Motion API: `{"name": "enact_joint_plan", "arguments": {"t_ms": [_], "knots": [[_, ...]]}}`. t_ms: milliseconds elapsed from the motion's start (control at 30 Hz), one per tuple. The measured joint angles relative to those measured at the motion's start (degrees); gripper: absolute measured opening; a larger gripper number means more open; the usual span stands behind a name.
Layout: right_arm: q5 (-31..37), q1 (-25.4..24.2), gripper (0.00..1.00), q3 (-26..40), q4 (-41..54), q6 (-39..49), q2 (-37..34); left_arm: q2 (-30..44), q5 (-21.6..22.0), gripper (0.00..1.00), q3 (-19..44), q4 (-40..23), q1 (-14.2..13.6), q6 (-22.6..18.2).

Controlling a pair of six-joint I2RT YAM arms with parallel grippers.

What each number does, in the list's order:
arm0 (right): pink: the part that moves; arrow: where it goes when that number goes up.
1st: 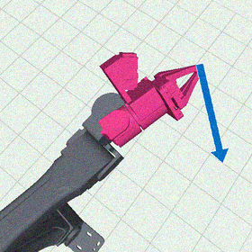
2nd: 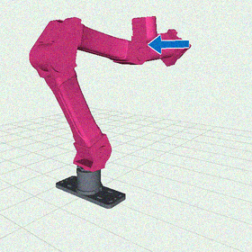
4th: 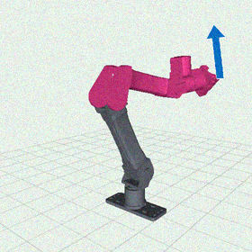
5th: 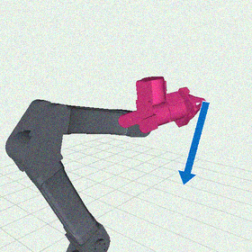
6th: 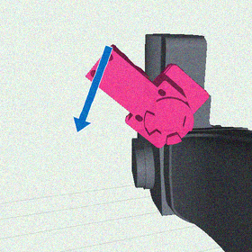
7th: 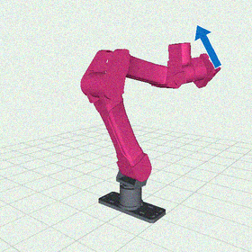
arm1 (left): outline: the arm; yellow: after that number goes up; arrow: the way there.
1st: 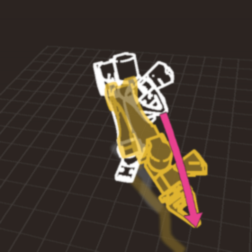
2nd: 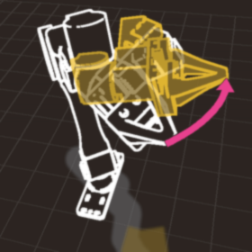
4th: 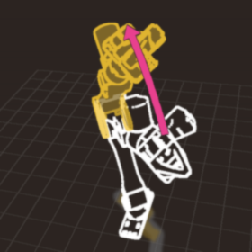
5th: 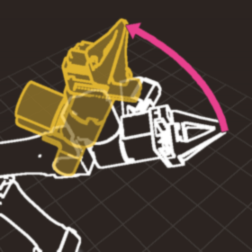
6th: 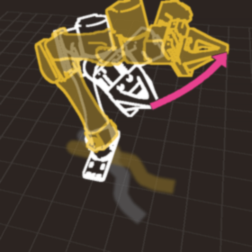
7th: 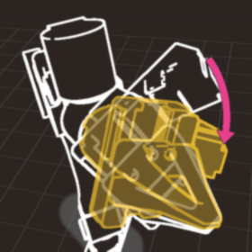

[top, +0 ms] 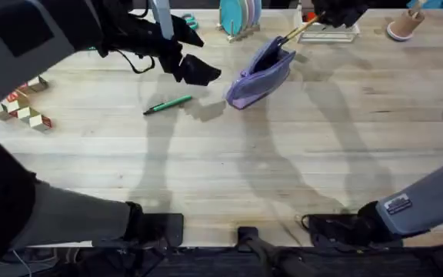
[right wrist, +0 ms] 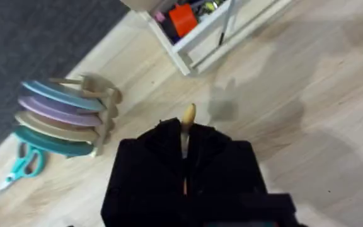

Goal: Unzip the bag, pick up the pens from the table one at a time and place them inside, then zip the bag closed.

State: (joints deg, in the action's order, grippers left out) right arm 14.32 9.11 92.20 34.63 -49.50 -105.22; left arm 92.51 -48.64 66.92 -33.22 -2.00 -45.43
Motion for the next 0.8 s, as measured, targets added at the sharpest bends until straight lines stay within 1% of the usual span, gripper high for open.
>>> {"name": "enact_joint_plan", "arguments": {"t_ms": [300,667,700,800], "knots": [[0.92,1.69,0.031,0.00,0.57,0.00,-2.88,0.00,0.00,0.993,0.00,-0.21,0.00,0.00],[-0.19,10.46,0.031,0.00,1.32,0.00,-4.67,0.00,0.00,0.994,0.00,-0.23,0.00,0.00],[-0.24,12.49,0.031,0.00,3.15,-0.35,-5.55,0.01,0.00,0.994,0.00,-0.23,0.00,0.00],[-0.26,14.01,0.031,0.00,4.99,-1.87,-5.92,0.00,0.00,0.994,0.00,-0.23,0.00,0.00]]}}
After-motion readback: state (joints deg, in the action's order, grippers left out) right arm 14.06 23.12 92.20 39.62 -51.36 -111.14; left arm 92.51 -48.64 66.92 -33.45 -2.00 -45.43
